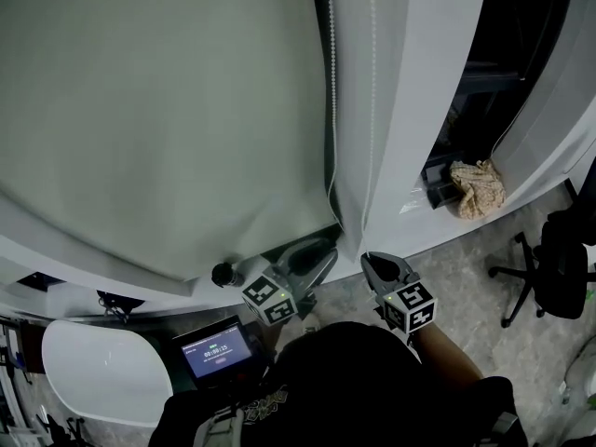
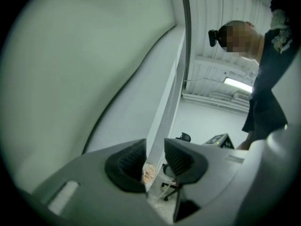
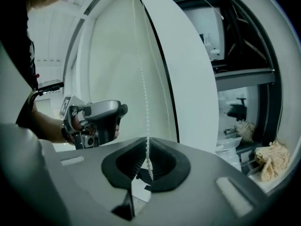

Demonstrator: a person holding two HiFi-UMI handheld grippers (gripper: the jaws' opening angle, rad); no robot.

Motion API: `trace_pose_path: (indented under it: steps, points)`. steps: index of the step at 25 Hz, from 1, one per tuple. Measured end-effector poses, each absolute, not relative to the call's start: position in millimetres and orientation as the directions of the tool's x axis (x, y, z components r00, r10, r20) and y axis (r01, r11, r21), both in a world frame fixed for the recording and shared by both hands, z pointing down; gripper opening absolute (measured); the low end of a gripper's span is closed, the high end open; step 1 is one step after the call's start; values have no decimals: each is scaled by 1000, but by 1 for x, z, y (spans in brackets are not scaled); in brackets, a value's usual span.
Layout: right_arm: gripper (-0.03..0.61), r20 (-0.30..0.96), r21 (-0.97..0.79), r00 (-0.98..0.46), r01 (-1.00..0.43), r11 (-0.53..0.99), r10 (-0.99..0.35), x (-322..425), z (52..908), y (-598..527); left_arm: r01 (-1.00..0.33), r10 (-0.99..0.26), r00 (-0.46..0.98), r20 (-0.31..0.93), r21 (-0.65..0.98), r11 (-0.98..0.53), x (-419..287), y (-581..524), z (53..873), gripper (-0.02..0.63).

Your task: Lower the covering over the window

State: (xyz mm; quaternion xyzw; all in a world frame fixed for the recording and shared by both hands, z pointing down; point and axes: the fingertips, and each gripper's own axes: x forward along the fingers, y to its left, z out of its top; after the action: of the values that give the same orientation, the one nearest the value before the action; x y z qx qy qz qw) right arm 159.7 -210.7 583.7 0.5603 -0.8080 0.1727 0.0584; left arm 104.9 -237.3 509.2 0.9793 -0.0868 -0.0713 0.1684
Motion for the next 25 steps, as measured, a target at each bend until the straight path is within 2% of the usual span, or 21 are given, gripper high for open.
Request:
trace_pose_path:
  steps: [1,3,10,12,14,18,22,25]
  points:
    - [25,262,-222,-358,-926,305,-896,163,582,-210,-145,-189,977,-101,339,-930,107,-233,509,110]
    - [81,216,-274,-355,-916,292,-910,172,580,-206,-148,-188,978,-93,332,-932,109,-226,512,110]
    - [97,130,-566,-246,-814,132,-961,241,592,-168,-289,-316,948,-25,337,-896,104,-194,524,64]
    - [75,137,-595,-253,-794,125,-958,255,600,-155,-352,-374,927,6,354,-867,101,-180,531,64]
    - [6,131,-602,-314,-779,176,-940,253,602,-146,-396,-419,908,21,374,-839,98,-163,539,63]
    - [6,96,-620,-522,-697,359,-847,204,591,-139,-390,-416,909,30,419,-820,91,-109,558,-2]
    - [8,-25,-653,-758,-482,585,-652,123,557,-116,-337,-360,932,47,476,-812,84,-56,556,-3]
    - [8,-136,-682,-847,-296,669,-514,71,530,-94,-310,-334,942,37,482,-820,73,-36,550,-3]
